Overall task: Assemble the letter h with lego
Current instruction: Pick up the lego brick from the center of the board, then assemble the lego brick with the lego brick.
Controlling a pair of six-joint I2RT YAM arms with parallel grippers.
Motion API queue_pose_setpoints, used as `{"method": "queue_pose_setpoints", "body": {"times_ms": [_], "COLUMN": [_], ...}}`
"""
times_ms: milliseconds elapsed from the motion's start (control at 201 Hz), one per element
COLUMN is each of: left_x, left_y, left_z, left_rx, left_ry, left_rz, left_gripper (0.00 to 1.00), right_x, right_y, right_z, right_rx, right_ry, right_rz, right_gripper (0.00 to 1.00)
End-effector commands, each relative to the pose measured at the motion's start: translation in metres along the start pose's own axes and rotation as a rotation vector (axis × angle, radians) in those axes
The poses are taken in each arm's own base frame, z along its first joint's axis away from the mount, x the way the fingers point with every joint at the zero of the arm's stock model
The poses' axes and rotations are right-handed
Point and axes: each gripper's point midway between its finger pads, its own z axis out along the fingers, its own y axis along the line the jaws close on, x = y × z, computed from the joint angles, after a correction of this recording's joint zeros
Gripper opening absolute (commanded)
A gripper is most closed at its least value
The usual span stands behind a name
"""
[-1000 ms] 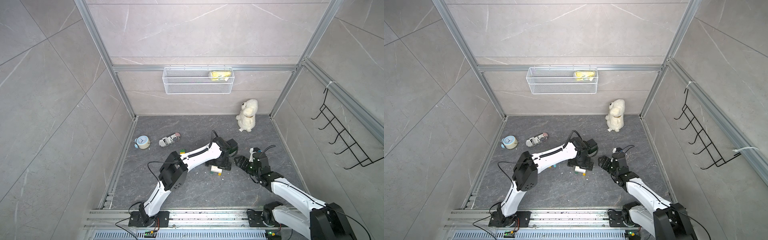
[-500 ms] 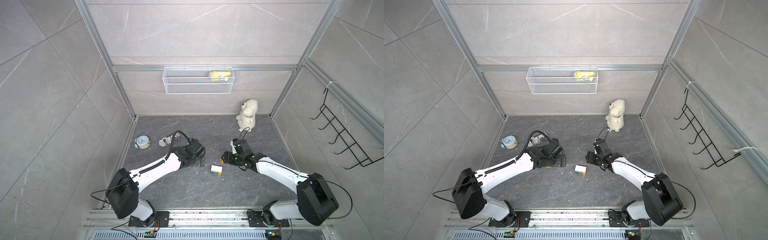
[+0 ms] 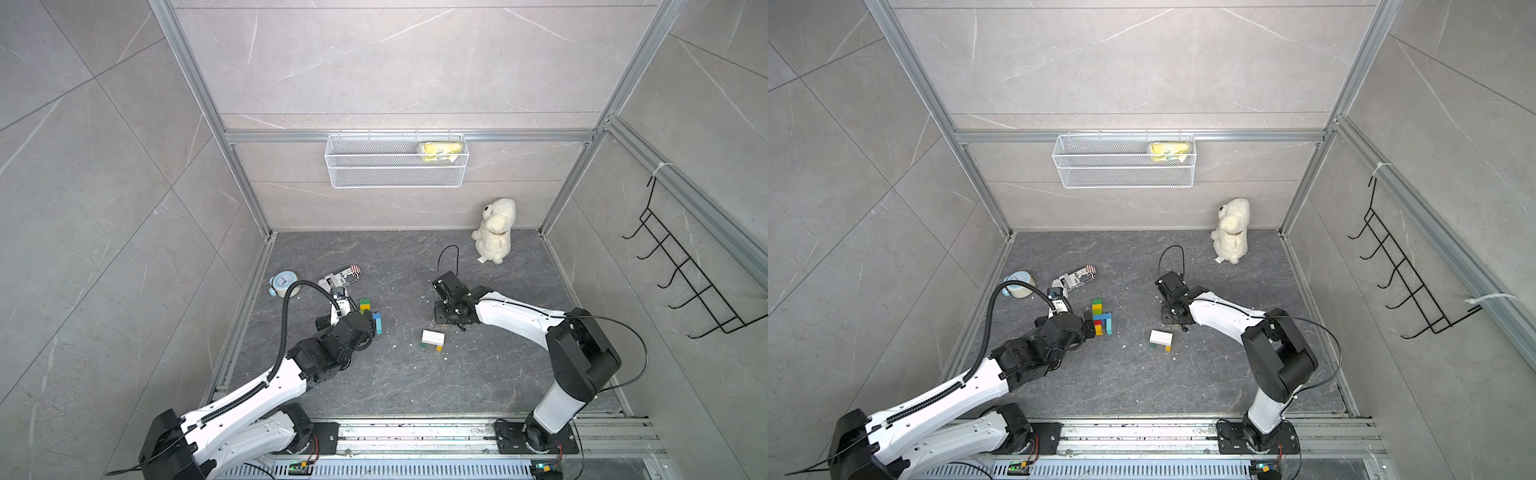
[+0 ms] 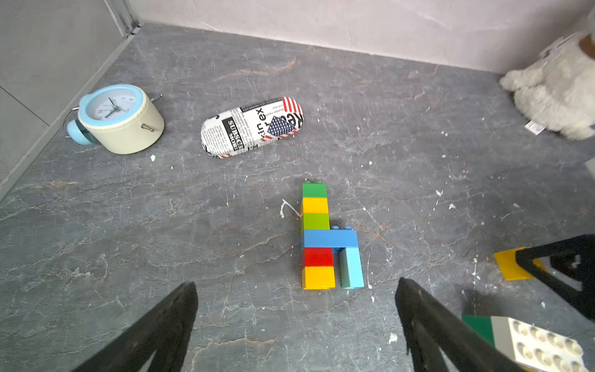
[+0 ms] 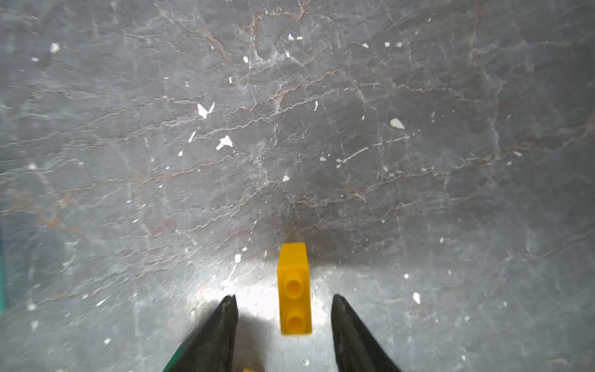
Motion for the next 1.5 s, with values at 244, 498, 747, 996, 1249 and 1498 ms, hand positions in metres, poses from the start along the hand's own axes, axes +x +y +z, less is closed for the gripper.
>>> {"method": "queue_pose_setpoints", "body": {"times_ms": [244,498,747,996,1249,1498], "left_x": [-0.015,-0.015,-0.016,-0.018,-0.017,-0.018], "left_y": [0.000,0.001,0.006,0.014,0.016,0.016], "left_z": [-0.004,-0.005,-0.008,-0.010,-0.011,-0.013], "left_rx": [-0.007,-0.001,-0.010,-0.044,-0.051,-0.047], "left_ry": [-0.042,-0.046,-0.058,-0.067,-0.067,-0.068], "left_rz": [-0.050,-0.063,-0.081,-0.094,-0.099,-0.104], "left_gripper": [0.99,0.99,0.99,0.99,0.99,0.99], "right_x": [0.002,-0.003,-0.003,0.039,0.064,0.058], "right_y": [-0.007,-0.006,-0.007,0.010,0.034,0.058], "right_z": [0.016,0.009,-0.048,-0.093,-0.110,-0.105], "right_rx": [0.124,0.115,0.026,-0.045,-0.009,0.110], "right_ry": [0.031,0.006,-0.040,0.025,0.023,0.027], "right_rz": [-0.006,0.022,0.097,0.191,0.268,0.232], "right_gripper": [0.34,0.15,0.07,0.00,0.00,0.00]}}
